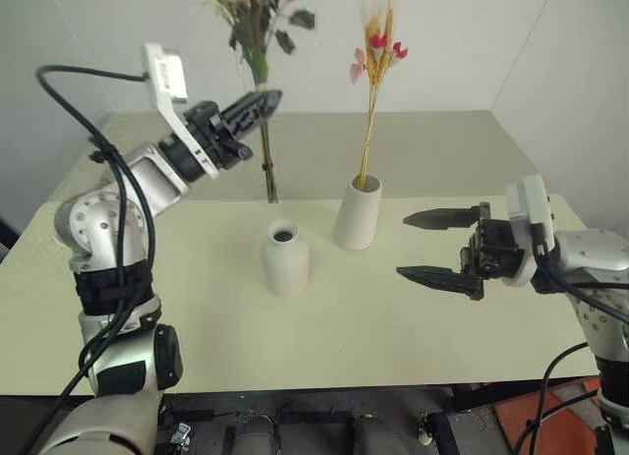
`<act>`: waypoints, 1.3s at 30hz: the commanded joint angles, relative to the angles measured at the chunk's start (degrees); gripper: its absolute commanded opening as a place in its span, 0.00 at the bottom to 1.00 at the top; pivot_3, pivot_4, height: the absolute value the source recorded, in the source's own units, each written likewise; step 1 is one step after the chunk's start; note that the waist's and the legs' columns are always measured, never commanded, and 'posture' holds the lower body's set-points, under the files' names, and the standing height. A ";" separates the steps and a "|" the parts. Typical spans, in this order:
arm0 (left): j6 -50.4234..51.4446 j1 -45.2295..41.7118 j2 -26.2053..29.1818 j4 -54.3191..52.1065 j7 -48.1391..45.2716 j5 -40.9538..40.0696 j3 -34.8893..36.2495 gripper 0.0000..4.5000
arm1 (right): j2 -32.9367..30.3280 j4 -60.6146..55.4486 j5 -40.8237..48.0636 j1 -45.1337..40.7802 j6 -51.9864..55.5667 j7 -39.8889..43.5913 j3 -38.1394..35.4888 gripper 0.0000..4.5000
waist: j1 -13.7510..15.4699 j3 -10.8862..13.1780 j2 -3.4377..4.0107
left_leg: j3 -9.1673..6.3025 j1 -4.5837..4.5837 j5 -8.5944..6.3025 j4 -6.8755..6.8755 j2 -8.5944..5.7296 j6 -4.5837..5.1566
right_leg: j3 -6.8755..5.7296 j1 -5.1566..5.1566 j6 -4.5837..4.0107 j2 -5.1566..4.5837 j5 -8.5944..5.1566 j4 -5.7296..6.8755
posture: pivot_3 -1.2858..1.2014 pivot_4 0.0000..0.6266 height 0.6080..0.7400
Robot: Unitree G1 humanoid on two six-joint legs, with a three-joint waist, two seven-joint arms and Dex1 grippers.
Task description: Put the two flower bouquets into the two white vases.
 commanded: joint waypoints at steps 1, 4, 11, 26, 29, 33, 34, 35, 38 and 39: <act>-2.79 -0.07 0.19 -2.12 -1.64 0.64 -0.95 0.03 | -0.67 -2.17 1.10 0.33 -0.64 -0.85 -2.46 1.00 | -0.01 0.00 0.00 | 0.00 0.00 0.00 0.00 0.00 0.00 | 0.00 0.00 0.00 0.00 0.00 0.00 | 0.52 0.24 1.00; -3.98 1.24 0.06 -2.59 -2.49 1.80 -2.82 0.03 | -0.59 -2.58 1.26 0.73 -0.63 -1.41 -2.61 1.00 | -0.01 0.00 0.00 | 0.00 -0.01 0.00 -0.01 0.00 0.00 | 0.00 0.00 0.00 0.00 0.00 -0.03 | 0.52 0.24 1.00; -5.09 5.27 0.61 -4.28 -3.94 3.61 -5.61 0.03 | -0.48 -3.25 1.63 1.50 -0.61 -2.10 -2.87 1.00 | 0.00 0.00 0.00 | 0.01 0.01 0.00 0.00 -0.01 0.00 | 0.02 0.00 0.00 0.00 0.00 -0.02 | 0.52 0.24 1.00; -1.39 21.00 11.31 -15.40 -9.95 0.02 -1.47 0.71 | -0.51 -3.69 1.76 2.63 -0.67 -2.29 -3.35 1.00 | -0.18 0.00 0.00 | 0.01 0.03 0.00 -0.01 0.00 0.00 | 0.04 0.01 0.01 0.01 -0.01 -0.02 | 0.52 0.24 1.00; -0.14 27.81 17.03 -18.60 -13.50 -2.62 3.37 0.90 | -0.56 -3.32 1.68 2.70 -0.76 -2.02 -3.34 1.00 | -0.42 0.00 0.00 | 0.01 0.03 0.00 -0.04 0.02 0.01 | 0.04 -0.03 0.01 0.01 -0.01 -0.02 | 0.52 0.24 1.00; -2.93 35.50 22.37 -21.23 -18.52 -1.97 7.34 0.99 | -0.65 -2.80 1.61 2.77 -0.80 -1.66 -3.32 1.00 | -0.31 0.00 0.01 | 0.02 0.06 0.00 -0.03 0.03 0.00 | 0.04 -0.01 0.01 0.01 -0.01 -0.01 | 0.52 0.24 1.00; -4.39 37.46 23.38 -21.56 -19.99 -1.00 8.14 0.99 | -0.71 -2.60 1.62 2.80 -0.78 -1.49 -3.35 1.00 | -0.17 0.00 0.01 | 0.04 0.09 0.00 -0.03 0.03 0.00 | 0.04 0.03 0.01 0.01 -0.02 -0.02 | 0.52 0.24 1.00; -5.93 39.23 24.26 -21.57 -21.36 0.01 8.98 0.99 | -0.79 -2.38 1.64 2.89 -0.77 -1.30 -3.40 1.00 | -0.02 0.00 0.00 | 0.04 0.10 0.00 -0.03 0.03 0.00 | 0.04 0.02 0.01 0.00 -0.02 -0.03 | 0.52 0.24 1.00; -9.63 42.18 27.22 -19.94 -26.96 1.09 11.93 0.99 | -1.14 -1.87 1.74 3.37 -0.55 -0.74 -3.77 1.00 | 0.27 0.00 0.00 | 0.05 0.09 0.00 -0.05 0.03 0.00 | 0.03 0.00 0.00 0.01 -0.03 -0.04 | 0.52 0.24 1.00; -10.44 42.35 27.94 -19.30 -28.12 1.15 12.52 0.99 | -1.26 -1.79 1.80 3.48 -0.42 -0.63 -3.91 1.00 | 0.35 0.00 0.00 | 0.05 0.08 0.00 -0.05 0.04 0.00 | 0.03 0.00 -0.01 0.00 -0.03 -0.05 | 0.52 0.24 1.00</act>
